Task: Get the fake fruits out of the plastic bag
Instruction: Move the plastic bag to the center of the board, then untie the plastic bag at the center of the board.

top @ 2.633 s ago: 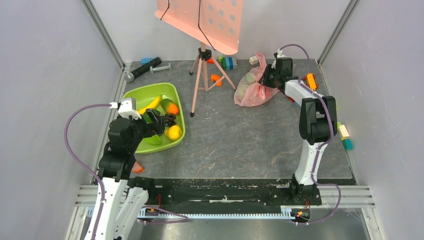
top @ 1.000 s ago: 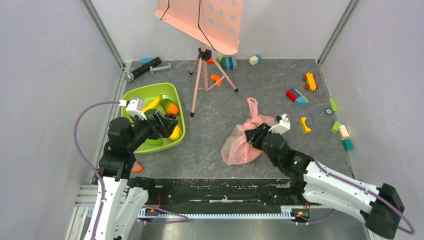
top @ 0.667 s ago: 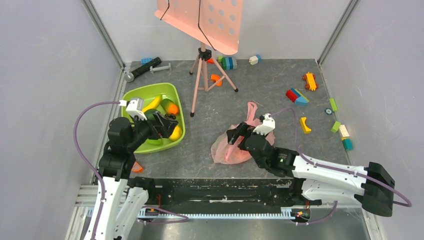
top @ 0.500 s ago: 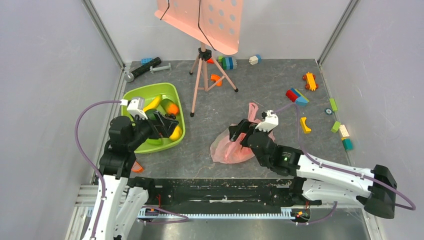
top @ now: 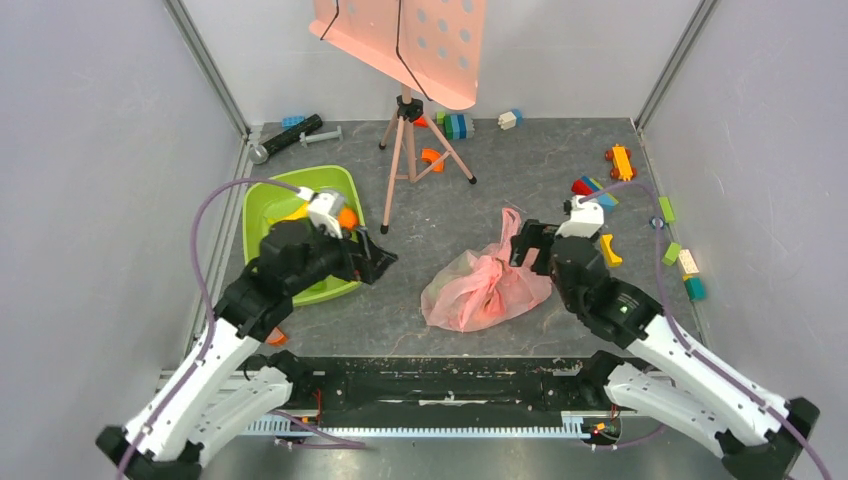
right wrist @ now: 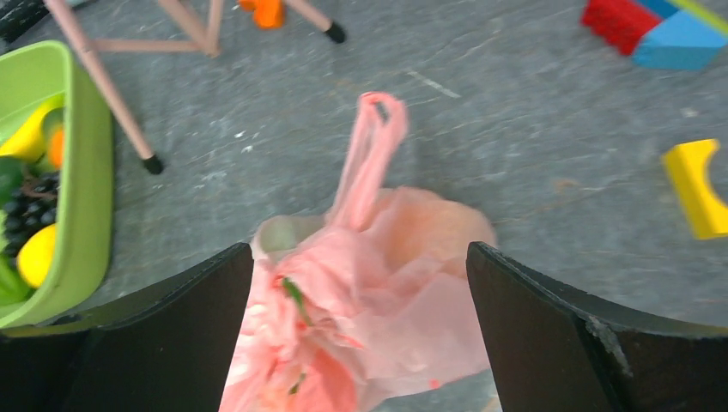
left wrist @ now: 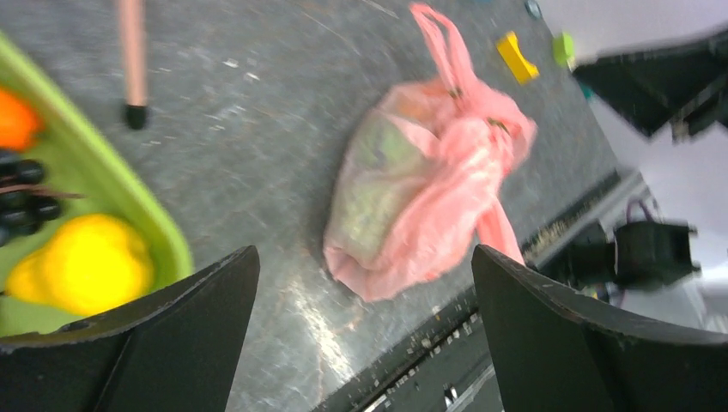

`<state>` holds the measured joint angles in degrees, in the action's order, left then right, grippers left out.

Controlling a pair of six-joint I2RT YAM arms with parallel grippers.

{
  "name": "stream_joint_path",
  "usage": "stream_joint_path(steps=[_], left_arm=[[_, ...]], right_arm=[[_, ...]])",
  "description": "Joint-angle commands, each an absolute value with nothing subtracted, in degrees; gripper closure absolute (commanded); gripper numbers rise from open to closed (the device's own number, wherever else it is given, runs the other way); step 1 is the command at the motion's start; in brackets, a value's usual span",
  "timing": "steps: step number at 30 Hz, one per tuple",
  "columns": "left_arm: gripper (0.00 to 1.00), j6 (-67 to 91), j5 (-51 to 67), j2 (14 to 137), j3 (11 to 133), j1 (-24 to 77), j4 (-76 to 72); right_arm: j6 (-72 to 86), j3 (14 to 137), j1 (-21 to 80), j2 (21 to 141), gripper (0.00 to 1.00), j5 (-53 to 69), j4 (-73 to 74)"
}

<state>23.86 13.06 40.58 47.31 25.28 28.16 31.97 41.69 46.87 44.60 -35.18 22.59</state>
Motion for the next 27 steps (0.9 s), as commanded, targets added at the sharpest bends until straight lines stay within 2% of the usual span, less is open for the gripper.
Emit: stream_joint_path(steps=[1,10,14,21,27], left_arm=[[0.0,24.75,1.23,45.8,50.09,38.91,23.36],[0.0,21.01,2.46,56.86,51.44,49.93,16.02],[0.0,17.54,4.4,60.54,53.32,51.67,14.76],[0.0,12.27,7.22,65.3,56.48,53.43,15.11],[0.0,6.34,9.51,67.22,57.57,53.44,15.38]], right_arm=[[21.36,43.2,41.72,39.88,0.02,-28.56,24.69],[14.28,43.25,38.11,42.16,0.06,-25.01,27.63],[9.41,41.92,33.53,43.8,0.12,-19.66,26.27],[-1.89,37.75,24.48,44.0,0.12,2.78,20.83],[-7.58,35.73,23.03,46.29,0.18,12.12,19.48]])
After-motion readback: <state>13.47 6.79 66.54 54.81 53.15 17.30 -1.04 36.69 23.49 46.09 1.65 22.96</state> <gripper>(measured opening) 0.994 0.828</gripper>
